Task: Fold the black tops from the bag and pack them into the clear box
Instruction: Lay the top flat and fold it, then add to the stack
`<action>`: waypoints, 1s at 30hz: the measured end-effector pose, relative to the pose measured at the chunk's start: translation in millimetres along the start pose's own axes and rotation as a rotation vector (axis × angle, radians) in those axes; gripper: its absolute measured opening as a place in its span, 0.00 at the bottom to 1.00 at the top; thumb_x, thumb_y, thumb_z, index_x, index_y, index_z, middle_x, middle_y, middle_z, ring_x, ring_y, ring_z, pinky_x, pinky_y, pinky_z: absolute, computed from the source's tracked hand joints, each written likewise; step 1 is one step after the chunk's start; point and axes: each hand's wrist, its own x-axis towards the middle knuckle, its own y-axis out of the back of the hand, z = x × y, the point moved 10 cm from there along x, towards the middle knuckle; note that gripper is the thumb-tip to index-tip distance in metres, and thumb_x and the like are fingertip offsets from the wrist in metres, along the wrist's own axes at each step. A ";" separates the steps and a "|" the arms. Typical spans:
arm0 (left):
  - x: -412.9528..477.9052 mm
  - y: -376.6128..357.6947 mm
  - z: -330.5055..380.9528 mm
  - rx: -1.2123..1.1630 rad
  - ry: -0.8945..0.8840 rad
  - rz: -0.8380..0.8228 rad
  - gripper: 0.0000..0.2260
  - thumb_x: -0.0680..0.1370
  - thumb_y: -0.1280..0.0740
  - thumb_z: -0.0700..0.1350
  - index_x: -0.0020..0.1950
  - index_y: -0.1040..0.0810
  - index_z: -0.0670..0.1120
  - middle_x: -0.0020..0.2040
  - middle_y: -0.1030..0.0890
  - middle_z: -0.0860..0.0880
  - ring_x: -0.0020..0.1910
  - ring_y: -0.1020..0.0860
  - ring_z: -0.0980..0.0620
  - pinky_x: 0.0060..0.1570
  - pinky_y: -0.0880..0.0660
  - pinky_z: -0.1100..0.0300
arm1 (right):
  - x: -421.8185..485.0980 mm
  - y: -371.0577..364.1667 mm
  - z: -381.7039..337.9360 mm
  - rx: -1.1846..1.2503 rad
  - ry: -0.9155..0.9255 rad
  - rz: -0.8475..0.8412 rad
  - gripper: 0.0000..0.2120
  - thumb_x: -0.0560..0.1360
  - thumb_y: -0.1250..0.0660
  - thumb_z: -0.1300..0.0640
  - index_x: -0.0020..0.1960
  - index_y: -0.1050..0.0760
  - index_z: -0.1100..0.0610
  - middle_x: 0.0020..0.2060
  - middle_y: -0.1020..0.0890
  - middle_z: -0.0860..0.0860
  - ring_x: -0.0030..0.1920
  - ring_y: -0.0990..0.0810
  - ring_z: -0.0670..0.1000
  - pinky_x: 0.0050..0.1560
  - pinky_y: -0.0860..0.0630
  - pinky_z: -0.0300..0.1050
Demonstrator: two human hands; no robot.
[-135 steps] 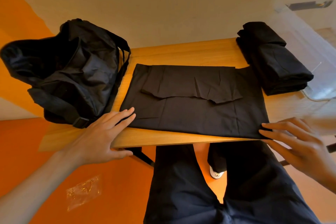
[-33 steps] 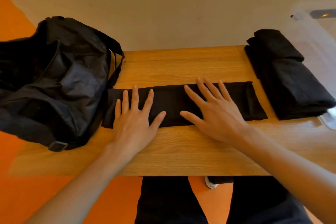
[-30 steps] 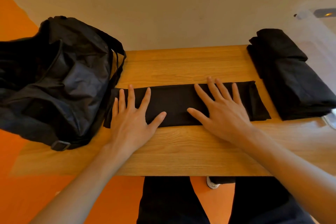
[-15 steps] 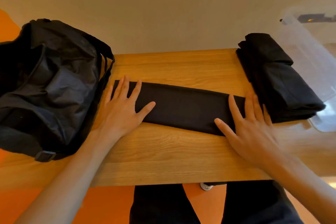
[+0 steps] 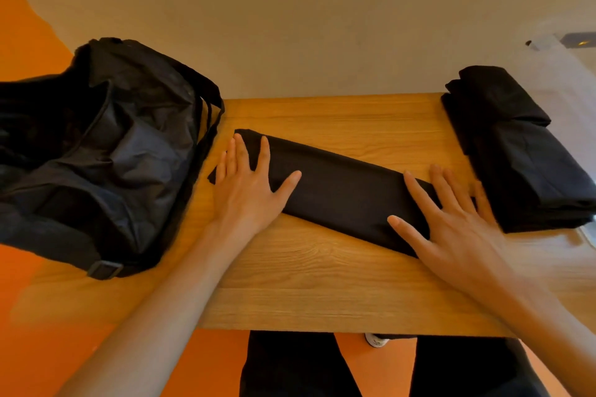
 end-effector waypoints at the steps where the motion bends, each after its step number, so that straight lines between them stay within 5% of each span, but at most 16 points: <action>1: 8.0 -2.1 -2.5 0.021 -0.011 -0.016 0.42 0.75 0.61 0.75 0.83 0.64 0.53 0.82 0.63 0.38 0.81 0.65 0.43 0.80 0.61 0.48 | -3.3 0.0 -0.7 0.013 -0.015 -0.001 0.42 0.70 0.73 0.20 0.80 0.68 0.37 0.82 0.62 0.51 0.81 0.67 0.50 0.80 0.65 0.56; 12: 63.4 14.3 47.8 0.038 -0.407 -0.043 0.43 0.73 0.58 0.78 0.84 0.53 0.58 0.84 0.59 0.44 0.82 0.63 0.48 0.79 0.64 0.50 | -64.9 2.0 -31.8 -0.006 -0.115 -0.089 0.43 0.70 0.74 0.23 0.78 0.77 0.44 0.80 0.64 0.63 0.81 0.64 0.61 0.80 0.62 0.62; 16: 29.9 38.1 81.4 0.015 -0.390 0.172 0.38 0.78 0.57 0.71 0.83 0.43 0.53 0.84 0.52 0.41 0.83 0.57 0.42 0.80 0.59 0.42 | -11.8 23.4 -34.9 0.055 0.124 0.001 0.39 0.74 0.69 0.23 0.79 0.72 0.38 0.80 0.69 0.55 0.80 0.71 0.55 0.80 0.65 0.59; 21: -21.0 -2.2 68.5 0.008 -0.098 0.042 0.38 0.78 0.58 0.75 0.84 0.54 0.58 0.83 0.60 0.40 0.81 0.63 0.34 0.78 0.63 0.37 | 13.1 1.0 -54.7 -0.004 0.494 -0.076 0.37 0.76 0.65 0.24 0.81 0.65 0.37 0.81 0.68 0.48 0.79 0.73 0.47 0.81 0.63 0.52; 30: 7.8 -9.4 76.6 0.024 -0.300 -0.054 0.38 0.74 0.55 0.77 0.82 0.60 0.65 0.83 0.64 0.49 0.81 0.65 0.41 0.80 0.61 0.41 | -27.8 -7.3 -59.6 0.104 0.236 0.043 0.37 0.77 0.66 0.27 0.82 0.66 0.41 0.80 0.68 0.53 0.79 0.72 0.52 0.81 0.62 0.56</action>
